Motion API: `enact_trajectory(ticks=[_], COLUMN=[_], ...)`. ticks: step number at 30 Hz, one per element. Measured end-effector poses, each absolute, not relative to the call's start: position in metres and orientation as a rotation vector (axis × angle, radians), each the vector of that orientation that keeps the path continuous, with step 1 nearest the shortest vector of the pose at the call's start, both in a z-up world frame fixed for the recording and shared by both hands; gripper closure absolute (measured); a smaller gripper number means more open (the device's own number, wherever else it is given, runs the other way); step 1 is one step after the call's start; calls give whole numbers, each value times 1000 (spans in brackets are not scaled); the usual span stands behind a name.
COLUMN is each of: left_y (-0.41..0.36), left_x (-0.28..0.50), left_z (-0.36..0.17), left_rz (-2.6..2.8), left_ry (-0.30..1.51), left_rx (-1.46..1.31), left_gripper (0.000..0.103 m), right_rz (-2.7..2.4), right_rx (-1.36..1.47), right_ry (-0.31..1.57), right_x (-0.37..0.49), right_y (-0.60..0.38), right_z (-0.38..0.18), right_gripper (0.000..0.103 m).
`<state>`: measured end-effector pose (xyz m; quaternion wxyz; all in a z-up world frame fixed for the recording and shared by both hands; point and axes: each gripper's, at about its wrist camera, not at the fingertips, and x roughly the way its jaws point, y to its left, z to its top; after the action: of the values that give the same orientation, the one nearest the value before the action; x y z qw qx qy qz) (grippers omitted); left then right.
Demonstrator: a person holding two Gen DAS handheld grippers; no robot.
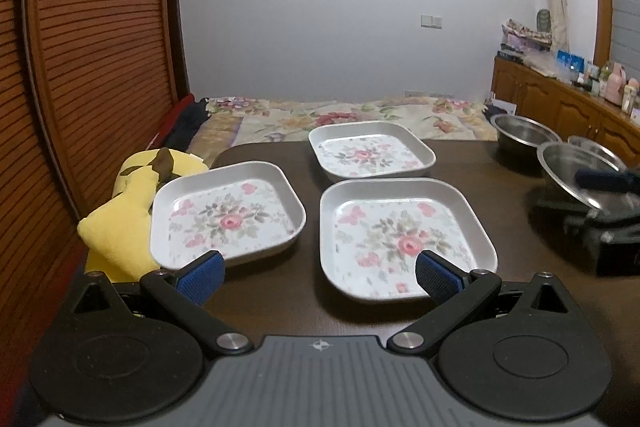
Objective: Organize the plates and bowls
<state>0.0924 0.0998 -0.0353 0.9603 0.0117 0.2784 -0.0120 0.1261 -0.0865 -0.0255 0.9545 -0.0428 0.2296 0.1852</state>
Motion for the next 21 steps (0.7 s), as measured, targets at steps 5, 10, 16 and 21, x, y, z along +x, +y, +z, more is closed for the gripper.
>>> enact_trajectory(ticks=[5,10,16,21], left_y=[105,107,111,114], left_x=[110,123,133,138], left_z=[-40,-48,-53,-55], left_rz=[-72,-92,-134,-158], left_ry=[585,609,620,623], left_rx=[-5,-15,-43,-64], left_gripper=[8,22,36,47], right_rz=[408,426,428,416], right_rx=[-75,-88,-74,-53], right_ry=[525,573,622,647], right_x=[141,155,169,177], right_y=[-80,-67,-65,-64], right_z=[-34,-47,-57,-63], right_gripper=[18,34,49,55])
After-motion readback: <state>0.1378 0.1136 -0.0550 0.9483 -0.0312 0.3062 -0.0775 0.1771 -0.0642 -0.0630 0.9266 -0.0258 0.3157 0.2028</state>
